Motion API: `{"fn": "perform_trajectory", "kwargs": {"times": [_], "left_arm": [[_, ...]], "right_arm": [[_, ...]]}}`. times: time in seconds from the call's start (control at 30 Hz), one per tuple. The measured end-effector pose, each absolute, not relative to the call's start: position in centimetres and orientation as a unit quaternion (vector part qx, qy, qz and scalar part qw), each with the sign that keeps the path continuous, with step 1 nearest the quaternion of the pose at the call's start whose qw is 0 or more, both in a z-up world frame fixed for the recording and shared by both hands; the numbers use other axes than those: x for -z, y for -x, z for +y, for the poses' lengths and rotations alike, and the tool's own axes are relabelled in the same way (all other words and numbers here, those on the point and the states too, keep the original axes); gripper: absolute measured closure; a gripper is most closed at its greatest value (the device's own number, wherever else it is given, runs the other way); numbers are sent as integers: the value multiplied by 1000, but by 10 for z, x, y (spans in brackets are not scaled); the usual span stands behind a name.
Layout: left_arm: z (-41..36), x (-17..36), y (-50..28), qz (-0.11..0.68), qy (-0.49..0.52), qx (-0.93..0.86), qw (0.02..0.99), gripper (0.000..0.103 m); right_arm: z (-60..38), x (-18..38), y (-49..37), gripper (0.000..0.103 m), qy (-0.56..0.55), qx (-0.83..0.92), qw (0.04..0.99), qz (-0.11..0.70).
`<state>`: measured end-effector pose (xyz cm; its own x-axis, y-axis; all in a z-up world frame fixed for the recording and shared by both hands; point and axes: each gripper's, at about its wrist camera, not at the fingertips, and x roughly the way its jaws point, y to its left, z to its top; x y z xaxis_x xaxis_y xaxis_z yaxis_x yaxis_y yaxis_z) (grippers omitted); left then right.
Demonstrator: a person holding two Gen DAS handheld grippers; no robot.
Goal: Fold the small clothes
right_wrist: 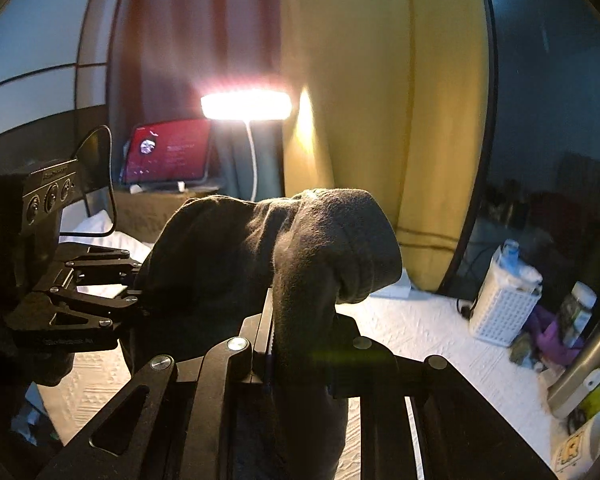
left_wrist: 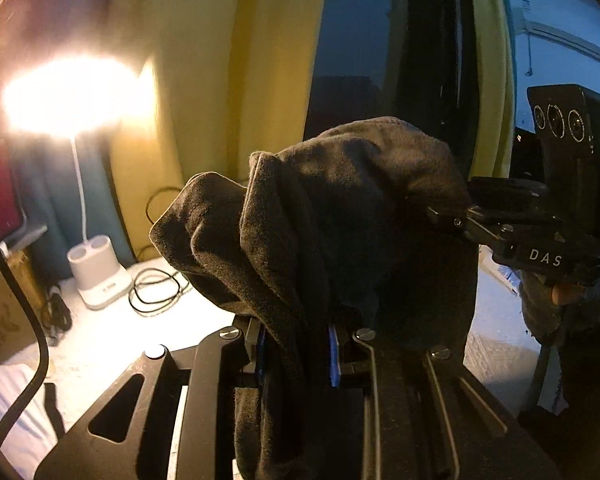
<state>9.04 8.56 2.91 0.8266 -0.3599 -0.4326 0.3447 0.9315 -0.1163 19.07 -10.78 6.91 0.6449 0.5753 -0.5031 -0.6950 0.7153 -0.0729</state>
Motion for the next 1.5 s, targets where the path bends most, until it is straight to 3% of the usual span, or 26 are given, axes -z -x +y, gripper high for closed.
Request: {"fn": "perform_trajectory", "kwargs": {"times": [0.87, 1.13, 1.5], "left_arm": [[153, -106, 53, 110, -41, 81, 990, 83], [185, -79, 65, 148, -27, 37, 988, 83], [221, -5, -1, 249, 17, 26, 968, 83]], "right_arm": [[-52, -170, -52, 86, 155, -448, 878, 69], [-8, -146, -31, 86, 151, -485, 857, 85], [48, -62, -90, 86, 171, -464, 848, 192]]}}
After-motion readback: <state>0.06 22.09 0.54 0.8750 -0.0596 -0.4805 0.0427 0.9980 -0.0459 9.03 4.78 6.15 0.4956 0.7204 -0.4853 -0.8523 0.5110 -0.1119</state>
